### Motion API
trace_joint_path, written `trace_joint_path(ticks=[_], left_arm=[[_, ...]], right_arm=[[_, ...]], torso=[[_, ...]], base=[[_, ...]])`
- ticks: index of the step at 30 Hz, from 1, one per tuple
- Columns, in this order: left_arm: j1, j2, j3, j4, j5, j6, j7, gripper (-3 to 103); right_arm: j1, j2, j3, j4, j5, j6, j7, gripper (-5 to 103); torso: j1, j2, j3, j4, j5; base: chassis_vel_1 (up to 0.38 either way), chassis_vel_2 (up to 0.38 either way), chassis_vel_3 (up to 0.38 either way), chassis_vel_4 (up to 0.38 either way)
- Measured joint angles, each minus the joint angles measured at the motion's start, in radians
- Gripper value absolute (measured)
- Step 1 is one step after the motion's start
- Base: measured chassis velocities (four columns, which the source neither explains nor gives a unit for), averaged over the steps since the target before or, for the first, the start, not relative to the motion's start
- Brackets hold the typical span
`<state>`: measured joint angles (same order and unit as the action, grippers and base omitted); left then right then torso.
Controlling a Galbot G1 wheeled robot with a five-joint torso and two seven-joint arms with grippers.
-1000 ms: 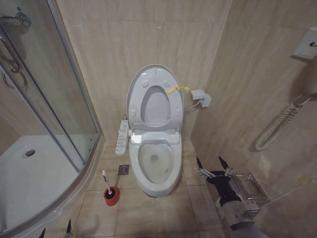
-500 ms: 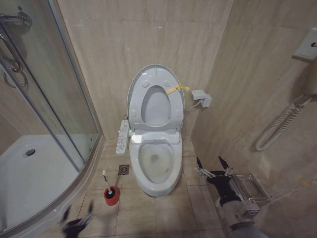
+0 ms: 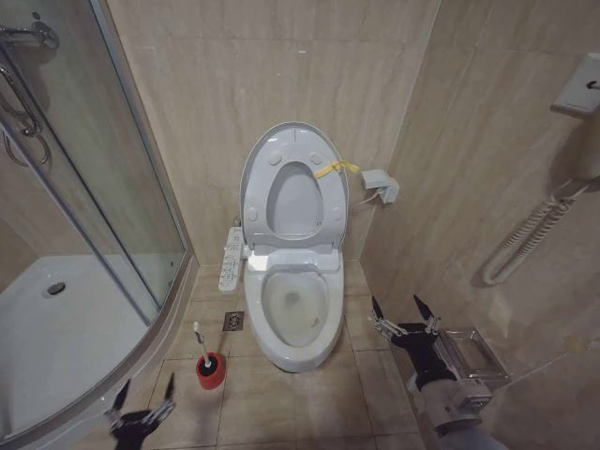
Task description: Open the toilet lid, clean the toilet bowl with a toilet brush, close the toilet lid, and flush.
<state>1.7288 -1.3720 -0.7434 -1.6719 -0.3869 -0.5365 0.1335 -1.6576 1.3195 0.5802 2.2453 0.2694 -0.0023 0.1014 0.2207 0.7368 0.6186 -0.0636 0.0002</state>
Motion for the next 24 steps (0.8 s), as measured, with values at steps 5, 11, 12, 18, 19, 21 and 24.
trace_joint_path(ticks=[5,11,12,18,19,21,24], left_arm=[[-0.057,0.012,-0.007,0.111,-0.028,-0.014,-0.002,100],[-0.174,0.047,0.006,0.24,-0.037,-0.014,-0.003,100],[-0.196,0.056,0.01,0.258,-0.038,-0.009,0.0,100],[-0.295,0.09,0.044,0.318,-0.038,0.013,0.05,100],[-0.295,0.09,0.044,0.318,-0.038,0.013,0.05,100],[-0.323,0.096,0.061,0.337,-0.037,0.02,0.082,100],[-0.348,0.1,0.071,0.362,-0.032,0.021,0.097,100]], right_arm=[[0.0,0.0,0.0,0.0,0.0,0.0,0.0,100],[0.0,0.0,0.0,0.0,0.0,0.0,0.0,100],[0.0,0.0,0.0,0.0,0.0,0.0,0.0,100],[0.0,0.0,0.0,0.0,0.0,0.0,0.0,100],[0.0,0.0,0.0,0.0,0.0,0.0,0.0,100],[0.0,0.0,0.0,0.0,0.0,0.0,0.0,100],[0.0,0.0,0.0,0.0,0.0,0.0,0.0,100]], torso=[[0.0,0.0,0.0,-0.0003,-0.0003],[0.0,0.0,0.0,-0.0005,-0.0006],[0.0,0.0,0.0,-0.0007,-0.0005],[0.0,0.0,0.0,-0.0004,-0.0002],[0.0,0.0,0.0,-0.0004,-0.0002],[0.0,0.0,0.0,-0.0003,-0.0003],[0.0,0.0,0.0,-0.0003,-0.0003]], base=[[0.0,0.0,0.0,0.0],[0.0,0.0,0.0,0.0],[0.0,0.0,0.0,0.0],[0.0,0.0,0.0,0.0],[0.0,0.0,0.0,0.0],[0.0,0.0,0.0,0.0],[0.0,0.0,0.0,0.0]])
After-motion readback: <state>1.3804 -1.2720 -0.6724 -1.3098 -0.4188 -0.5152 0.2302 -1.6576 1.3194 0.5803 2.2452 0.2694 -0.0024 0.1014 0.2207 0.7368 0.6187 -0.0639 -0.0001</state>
